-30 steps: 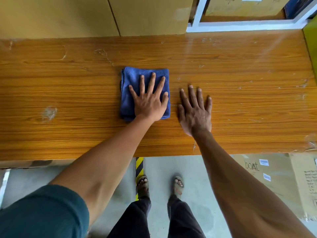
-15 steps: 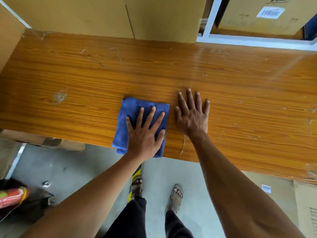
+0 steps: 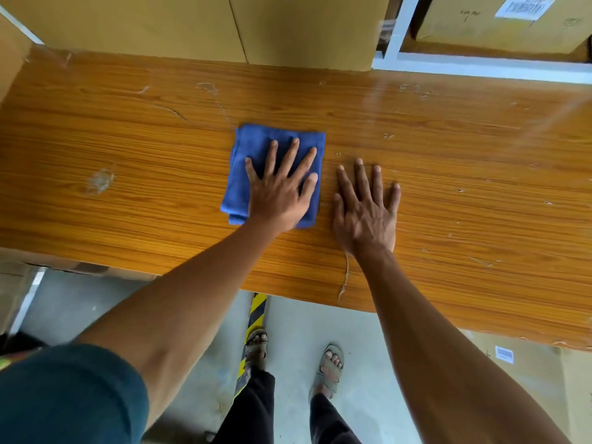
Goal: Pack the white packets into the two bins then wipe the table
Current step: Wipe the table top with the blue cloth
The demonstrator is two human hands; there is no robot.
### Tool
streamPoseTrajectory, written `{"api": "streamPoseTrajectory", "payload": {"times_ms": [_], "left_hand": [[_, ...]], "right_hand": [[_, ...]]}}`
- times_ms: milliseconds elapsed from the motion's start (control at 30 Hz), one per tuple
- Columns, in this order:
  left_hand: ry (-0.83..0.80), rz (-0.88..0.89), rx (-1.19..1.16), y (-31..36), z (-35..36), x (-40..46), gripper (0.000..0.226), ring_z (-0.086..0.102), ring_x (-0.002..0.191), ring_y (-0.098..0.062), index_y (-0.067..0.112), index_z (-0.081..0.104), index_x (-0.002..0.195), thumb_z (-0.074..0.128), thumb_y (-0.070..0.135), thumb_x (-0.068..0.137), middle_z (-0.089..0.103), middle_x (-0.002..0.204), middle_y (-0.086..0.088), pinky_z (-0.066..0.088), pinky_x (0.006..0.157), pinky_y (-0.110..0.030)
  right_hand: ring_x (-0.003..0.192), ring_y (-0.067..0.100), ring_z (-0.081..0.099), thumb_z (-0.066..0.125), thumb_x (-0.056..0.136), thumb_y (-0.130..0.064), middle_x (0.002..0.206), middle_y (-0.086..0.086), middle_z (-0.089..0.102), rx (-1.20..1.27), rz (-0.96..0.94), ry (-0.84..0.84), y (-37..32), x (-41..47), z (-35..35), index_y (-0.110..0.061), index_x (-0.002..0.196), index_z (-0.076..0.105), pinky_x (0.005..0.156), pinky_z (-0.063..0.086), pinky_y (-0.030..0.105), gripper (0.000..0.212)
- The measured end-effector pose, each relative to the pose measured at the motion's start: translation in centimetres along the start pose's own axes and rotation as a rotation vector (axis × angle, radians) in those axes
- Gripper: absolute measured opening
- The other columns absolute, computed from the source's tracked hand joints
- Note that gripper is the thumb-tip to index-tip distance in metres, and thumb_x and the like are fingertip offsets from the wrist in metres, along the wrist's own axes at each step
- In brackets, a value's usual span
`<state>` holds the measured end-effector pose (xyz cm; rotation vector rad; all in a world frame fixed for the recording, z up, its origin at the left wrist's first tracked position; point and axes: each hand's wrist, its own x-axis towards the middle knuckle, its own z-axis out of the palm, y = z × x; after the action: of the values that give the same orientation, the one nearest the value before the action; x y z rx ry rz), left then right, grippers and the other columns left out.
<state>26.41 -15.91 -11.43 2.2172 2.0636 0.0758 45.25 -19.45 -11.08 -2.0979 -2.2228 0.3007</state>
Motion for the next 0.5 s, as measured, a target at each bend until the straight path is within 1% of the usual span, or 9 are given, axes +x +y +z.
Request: {"api": "streamPoseTrajectory", "payload": {"times_ms": [67, 133, 200, 300, 400, 500], "left_hand": [[0.045, 0.013, -0.004, 0.1, 0.2, -5.3, 0.057, 0.006, 0.164, -0.03, 0.047, 0.02, 0.166, 0.024, 0.057, 0.11, 0.012, 0.177, 0.011, 0.01, 0.118, -0.079], [0.008, 0.033, 0.001, 0.2, 0.1, -10.0, 0.058, 0.0, 0.164, -0.029, 0.045, 0.015, 0.167, 0.026, 0.056, 0.111, 0.004, 0.178, 0.011, 0.009, 0.119, -0.079], [-0.027, 0.027, 0.012, 0.2, 0.0, -12.2, 0.061, -0.005, 0.164, -0.03, 0.045, 0.008, 0.168, 0.024, 0.057, 0.111, -0.004, 0.178, 0.01, 0.009, 0.118, -0.079], [-0.006, -0.007, -0.004, 0.0, 0.0, -9.5, 0.061, -0.002, 0.164, -0.03, 0.047, 0.008, 0.167, 0.025, 0.058, 0.11, -0.001, 0.178, 0.011, 0.009, 0.117, -0.08], [0.026, -0.018, -0.028, -0.1, 0.2, -2.8, 0.06, 0.005, 0.164, -0.031, 0.048, 0.015, 0.166, 0.024, 0.06, 0.108, 0.009, 0.177, 0.011, 0.01, 0.116, -0.082], [-0.02, -0.028, -0.02, -0.2, -0.3, 2.5, 0.061, 0.005, 0.163, -0.032, 0.049, 0.013, 0.166, 0.019, 0.063, 0.106, 0.009, 0.177, 0.01, 0.008, 0.116, -0.083]], "right_hand": [[0.163, 0.023, -0.012, 0.01, 0.111, -0.052, 0.177, -0.006, -0.009, -0.01, 0.002, 0.0, 0.0, 0.0, -0.1, -0.04, 0.168, -0.003, 0.127, 0.0, 0.063, 0.06], [0.163, 0.024, -0.011, 0.01, 0.111, -0.052, 0.177, -0.006, -0.008, -0.009, 0.004, 0.001, 0.0, 0.1, -0.2, -0.039, 0.168, -0.002, 0.127, 0.0, 0.063, 0.06], [0.163, 0.024, -0.012, 0.01, 0.111, -0.052, 0.177, -0.005, -0.008, -0.003, 0.0, 0.0, -0.1, 0.0, -0.2, -0.039, 0.168, -0.002, 0.127, 0.0, 0.063, 0.06], [0.162, 0.024, -0.013, 0.01, 0.111, -0.052, 0.177, -0.005, -0.01, -0.006, -0.001, 0.001, -0.2, 0.0, -0.2, -0.039, 0.168, -0.004, 0.127, 0.0, 0.063, 0.06], [0.162, 0.024, -0.013, 0.01, 0.111, -0.052, 0.176, -0.006, -0.011, -0.01, 0.004, 0.007, -0.2, 0.0, 0.0, -0.039, 0.167, -0.005, 0.128, 0.0, 0.062, 0.06], [0.162, 0.024, -0.013, 0.01, 0.11, -0.052, 0.177, -0.006, -0.01, -0.011, 0.002, 0.011, -0.1, 0.0, 0.0, -0.039, 0.167, -0.004, 0.128, -0.001, 0.062, 0.06]]}}
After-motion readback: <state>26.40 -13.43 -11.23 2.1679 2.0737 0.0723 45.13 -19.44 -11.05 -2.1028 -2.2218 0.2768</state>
